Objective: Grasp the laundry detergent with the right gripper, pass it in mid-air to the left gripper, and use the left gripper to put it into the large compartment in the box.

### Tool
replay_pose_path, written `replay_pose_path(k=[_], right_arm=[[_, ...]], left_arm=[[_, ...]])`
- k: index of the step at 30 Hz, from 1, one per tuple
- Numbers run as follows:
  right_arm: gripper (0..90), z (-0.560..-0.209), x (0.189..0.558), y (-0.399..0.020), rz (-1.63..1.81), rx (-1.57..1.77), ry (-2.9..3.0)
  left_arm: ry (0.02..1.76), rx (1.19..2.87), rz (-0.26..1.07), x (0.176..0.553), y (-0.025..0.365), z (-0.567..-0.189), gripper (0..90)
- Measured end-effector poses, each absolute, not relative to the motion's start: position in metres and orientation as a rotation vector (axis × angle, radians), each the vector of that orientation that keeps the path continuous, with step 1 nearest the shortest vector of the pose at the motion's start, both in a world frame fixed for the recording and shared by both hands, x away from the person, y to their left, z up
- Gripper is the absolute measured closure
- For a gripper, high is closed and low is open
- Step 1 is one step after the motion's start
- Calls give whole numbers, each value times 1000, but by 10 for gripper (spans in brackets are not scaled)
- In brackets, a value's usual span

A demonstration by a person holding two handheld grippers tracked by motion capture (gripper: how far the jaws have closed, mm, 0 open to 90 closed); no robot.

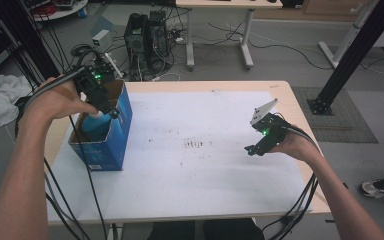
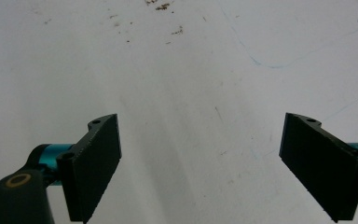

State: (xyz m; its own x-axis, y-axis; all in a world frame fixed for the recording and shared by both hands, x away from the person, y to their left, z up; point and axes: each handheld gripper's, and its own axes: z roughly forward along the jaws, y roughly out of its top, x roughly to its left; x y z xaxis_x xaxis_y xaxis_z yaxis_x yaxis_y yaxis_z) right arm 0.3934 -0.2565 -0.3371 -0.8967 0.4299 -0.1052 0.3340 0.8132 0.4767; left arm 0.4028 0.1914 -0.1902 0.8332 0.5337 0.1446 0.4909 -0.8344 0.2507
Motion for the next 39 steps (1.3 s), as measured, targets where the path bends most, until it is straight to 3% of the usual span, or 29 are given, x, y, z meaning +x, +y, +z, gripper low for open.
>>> replay_pose_path(k=[17, 28, 39], right_arm=[[119, -335, 392, -256, 671, 605, 2788], [119, -331, 389, -262, 670, 635, 2775], [119, -330, 390, -265, 639, 660, 2776]], left_arm=[[593, 2854, 281, 405, 128, -202, 145], [469, 2919, 96, 409, 81, -257, 145], [490, 2933, 50, 415, 77, -301, 146]])
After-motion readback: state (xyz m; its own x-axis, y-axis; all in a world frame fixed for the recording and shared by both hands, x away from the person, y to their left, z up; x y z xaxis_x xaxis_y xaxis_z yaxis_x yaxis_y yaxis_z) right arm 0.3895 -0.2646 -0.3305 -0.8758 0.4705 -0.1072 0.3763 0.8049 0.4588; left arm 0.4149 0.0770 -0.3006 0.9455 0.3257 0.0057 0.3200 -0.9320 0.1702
